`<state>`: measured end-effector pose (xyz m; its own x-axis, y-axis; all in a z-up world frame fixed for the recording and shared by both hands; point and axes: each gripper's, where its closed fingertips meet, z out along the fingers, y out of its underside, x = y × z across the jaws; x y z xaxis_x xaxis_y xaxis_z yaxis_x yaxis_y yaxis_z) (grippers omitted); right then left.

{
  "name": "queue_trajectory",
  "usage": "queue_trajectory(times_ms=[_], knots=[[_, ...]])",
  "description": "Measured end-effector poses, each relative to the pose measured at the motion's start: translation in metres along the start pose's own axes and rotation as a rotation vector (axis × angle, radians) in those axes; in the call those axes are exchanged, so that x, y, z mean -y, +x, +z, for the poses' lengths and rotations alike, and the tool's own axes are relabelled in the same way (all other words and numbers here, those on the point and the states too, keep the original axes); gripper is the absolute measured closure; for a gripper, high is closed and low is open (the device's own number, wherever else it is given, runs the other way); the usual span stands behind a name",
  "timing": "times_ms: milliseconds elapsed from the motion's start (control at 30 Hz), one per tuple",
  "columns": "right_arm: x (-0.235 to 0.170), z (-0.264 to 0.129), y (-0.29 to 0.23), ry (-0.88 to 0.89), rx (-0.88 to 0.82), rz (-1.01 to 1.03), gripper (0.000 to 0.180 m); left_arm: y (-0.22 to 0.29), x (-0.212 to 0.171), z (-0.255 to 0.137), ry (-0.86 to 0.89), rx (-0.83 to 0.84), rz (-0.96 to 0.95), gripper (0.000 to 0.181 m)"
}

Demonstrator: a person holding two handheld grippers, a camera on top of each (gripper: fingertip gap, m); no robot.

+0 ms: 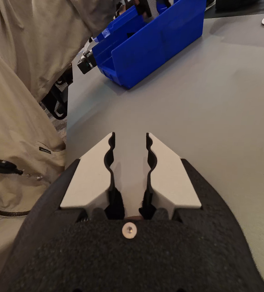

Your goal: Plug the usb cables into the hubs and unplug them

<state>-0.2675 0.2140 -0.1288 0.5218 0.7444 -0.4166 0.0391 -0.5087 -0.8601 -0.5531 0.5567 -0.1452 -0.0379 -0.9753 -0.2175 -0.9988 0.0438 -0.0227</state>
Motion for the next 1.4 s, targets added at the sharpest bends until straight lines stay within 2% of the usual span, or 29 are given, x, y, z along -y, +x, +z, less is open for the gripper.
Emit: queue_trajectory(times_ms=[133,233,433,567,700,800,933,1067,1133,1200,1267,1400], knots=[[-0.008,0.001,0.000,-0.030,0.019,0.013,0.141,-0.004,-0.009,0.019,-0.043,0.007,0.034,0.134],[-0.010,0.001,-0.002,-0.036,0.038,0.030,0.141,-0.007,-0.008,0.020,-0.014,-0.007,0.023,0.147],[-0.008,0.003,-0.013,-0.035,0.097,0.041,0.141,-0.003,-0.008,0.023,0.020,-0.048,0.062,0.147],[-0.013,0.006,-0.018,-0.063,0.111,0.027,0.141,-0.001,-0.012,0.029,-0.053,-0.075,0.115,0.148],[-0.018,0.007,-0.021,-0.089,0.112,0.019,0.141,-0.003,-0.013,0.032,-0.078,-0.051,0.141,0.150],[-0.017,0.008,-0.020,-0.083,0.110,0.024,0.141,-0.011,-0.010,0.019,-0.040,0.047,0.132,0.150],[-0.010,0.006,-0.018,-0.050,0.109,0.041,0.141,-0.027,0.011,-0.046,0.227,0.175,-0.054,0.151],[-0.002,0.002,-0.021,-0.011,0.113,0.047,0.141,-0.051,0.024,-0.157,0.557,0.457,-0.231,0.151],[0.000,0.001,-0.021,0.000,0.101,0.031,0.141,-0.045,0.036,-0.215,0.761,0.517,-0.333,0.151],[0.004,-0.001,-0.022,0.013,0.082,0.008,0.141,-0.028,0.053,-0.269,0.991,0.529,-0.438,0.151],[0.011,-0.005,-0.022,0.042,0.061,-0.024,0.141,-0.001,0.078,-0.311,1.215,0.465,-0.535,0.152],[0.041,-0.020,-0.020,0.173,-0.024,-0.078,0.141,0.067,0.135,-0.353,1.504,0.283,-0.641,0.152]])
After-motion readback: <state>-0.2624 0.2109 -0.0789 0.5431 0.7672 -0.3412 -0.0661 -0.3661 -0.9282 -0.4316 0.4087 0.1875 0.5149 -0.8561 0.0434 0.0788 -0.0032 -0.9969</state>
